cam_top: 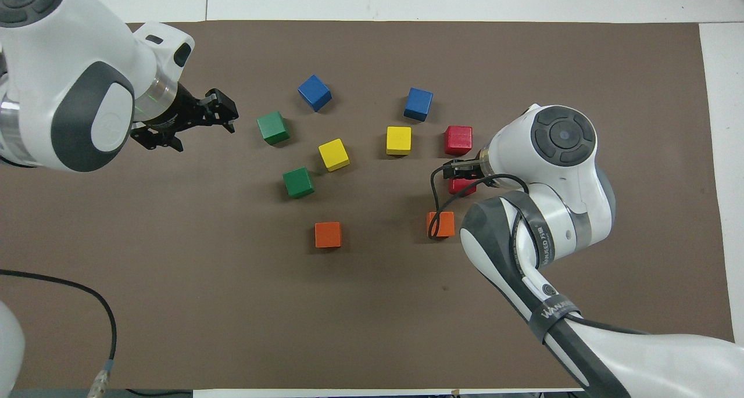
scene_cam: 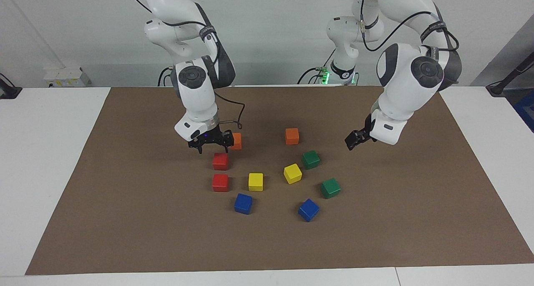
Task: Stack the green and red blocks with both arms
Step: 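Lower the right gripper onto red while the left gripper reaches green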
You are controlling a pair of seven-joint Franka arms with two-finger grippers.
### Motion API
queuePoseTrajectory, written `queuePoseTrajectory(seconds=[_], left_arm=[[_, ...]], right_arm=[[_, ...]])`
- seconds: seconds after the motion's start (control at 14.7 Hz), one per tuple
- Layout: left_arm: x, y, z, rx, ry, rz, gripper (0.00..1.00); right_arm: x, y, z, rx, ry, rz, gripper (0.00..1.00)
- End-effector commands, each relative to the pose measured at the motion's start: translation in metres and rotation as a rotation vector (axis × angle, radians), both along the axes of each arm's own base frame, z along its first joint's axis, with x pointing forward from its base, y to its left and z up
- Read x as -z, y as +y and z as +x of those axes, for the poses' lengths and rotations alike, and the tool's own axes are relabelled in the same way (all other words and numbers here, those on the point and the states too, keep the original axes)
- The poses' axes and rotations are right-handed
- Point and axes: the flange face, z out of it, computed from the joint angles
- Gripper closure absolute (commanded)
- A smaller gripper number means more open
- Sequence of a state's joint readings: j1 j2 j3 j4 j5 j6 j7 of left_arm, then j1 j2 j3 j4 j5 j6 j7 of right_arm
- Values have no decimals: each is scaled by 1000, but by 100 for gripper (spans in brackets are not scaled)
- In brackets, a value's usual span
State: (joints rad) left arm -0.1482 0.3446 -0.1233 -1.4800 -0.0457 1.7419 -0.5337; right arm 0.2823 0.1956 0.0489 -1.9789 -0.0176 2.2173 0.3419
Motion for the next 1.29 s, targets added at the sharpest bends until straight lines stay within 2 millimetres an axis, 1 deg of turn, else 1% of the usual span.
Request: queuePoseTrajectory(seconds=[0.0, 0.07, 0.14, 0.2, 0.34, 0.41, 0.48, 0.61, 0.68, 0.75, 0.82, 0.89, 1.02, 1.23], left_arm=[[9, 2, 22, -35, -30, 3, 0], [11, 2, 32, -36, -37, 6, 0], [20, -4, 42, -32, -37, 22, 0], [26, -16, 48, -46, -41, 24, 0], [50, -32, 58, -83, -33, 31, 0], [64, -37, 63, -88, -28, 43, 0], [69, -42, 64, -80, -43, 54, 0], [76, -43, 68, -79, -71, 64, 0], [88, -44, 69, -77, -59, 72, 0], [93, -47, 69, -72, -61, 72, 0], [97, -54, 69, -63, -69, 70, 0], [103, -56, 68, -63, -72, 69, 0], [113, -69, 65, -79, -90, 63, 0], [125, -75, 62, -70, -83, 65, 0]], right_arm=[[11, 0, 4, -7, -16, 14, 0], [18, 0, 6, -6, -23, 17, 0], [26, 0, 8, -4, -23, 18, 0], [31, 1, 10, -4, -35, 22, 0], [41, 1, 12, -1, -33, 23, 0], [45, 2, 12, 4, -30, 23, 0], [47, 3, 13, 5, -35, 27, 0], [50, 2, 14, 7, -32, 25, 0], [51, 2, 14, 9, -31, 25, 0], [51, 2, 13, 12, -29, 25, 0], [52, 3, 12, 37, -21, 24, 0], [51, 1, 12, 72, -15, 23, 0], [52, 2, 10, 94, -1, 20, 0], [57, -1, 5, 97, 8, 16, 0]])
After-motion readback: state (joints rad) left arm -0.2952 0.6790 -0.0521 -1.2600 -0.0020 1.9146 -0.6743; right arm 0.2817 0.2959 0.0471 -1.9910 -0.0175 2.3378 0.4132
